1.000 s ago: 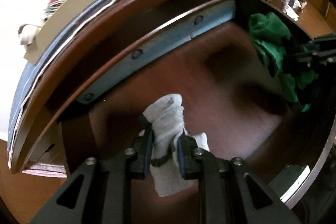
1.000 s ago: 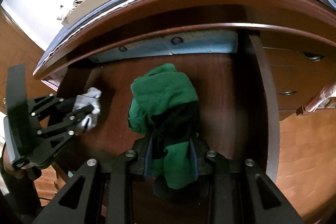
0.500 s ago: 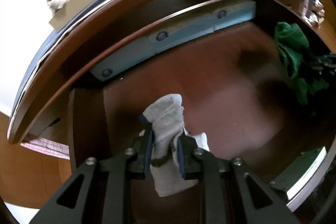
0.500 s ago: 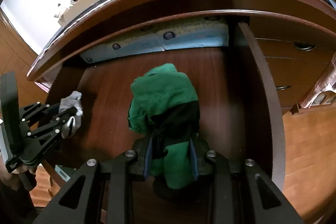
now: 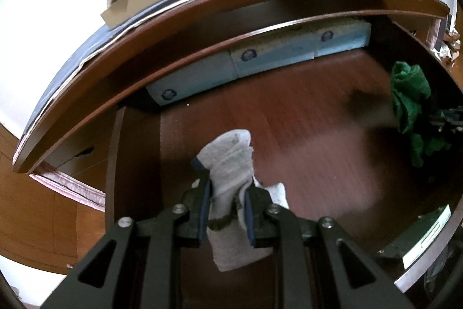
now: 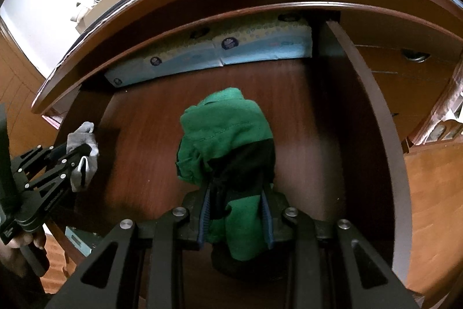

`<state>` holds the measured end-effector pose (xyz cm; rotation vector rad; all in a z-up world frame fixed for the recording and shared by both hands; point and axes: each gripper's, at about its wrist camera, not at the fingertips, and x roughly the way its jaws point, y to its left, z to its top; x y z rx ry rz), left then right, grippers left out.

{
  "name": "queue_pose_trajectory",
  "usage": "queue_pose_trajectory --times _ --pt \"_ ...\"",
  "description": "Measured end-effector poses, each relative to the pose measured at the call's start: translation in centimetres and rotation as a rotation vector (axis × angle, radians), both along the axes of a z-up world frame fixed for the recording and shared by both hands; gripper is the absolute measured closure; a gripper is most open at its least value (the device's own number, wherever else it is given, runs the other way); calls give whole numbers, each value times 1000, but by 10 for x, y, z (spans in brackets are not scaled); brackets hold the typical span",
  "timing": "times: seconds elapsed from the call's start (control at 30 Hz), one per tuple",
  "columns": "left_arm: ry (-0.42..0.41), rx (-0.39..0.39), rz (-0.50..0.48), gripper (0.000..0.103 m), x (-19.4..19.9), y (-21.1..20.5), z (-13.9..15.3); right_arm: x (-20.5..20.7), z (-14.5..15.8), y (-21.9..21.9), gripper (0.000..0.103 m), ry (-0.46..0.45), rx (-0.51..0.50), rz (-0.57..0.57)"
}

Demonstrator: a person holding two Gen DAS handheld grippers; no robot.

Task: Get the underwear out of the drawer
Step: 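Hold both socks and lift them out of the drawer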

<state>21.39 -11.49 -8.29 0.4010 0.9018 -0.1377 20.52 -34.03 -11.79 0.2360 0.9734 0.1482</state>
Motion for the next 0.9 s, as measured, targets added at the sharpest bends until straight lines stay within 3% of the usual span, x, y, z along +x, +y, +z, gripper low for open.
queue_pose_trajectory --times 0.5,0.9 --pt "3 -6 17 84 1 3 -3 -3 1 7 71 -31 -61 -1" --pt "-9 -67 5 85 -12 3 3 -5 1 11 71 -62 -103 6"
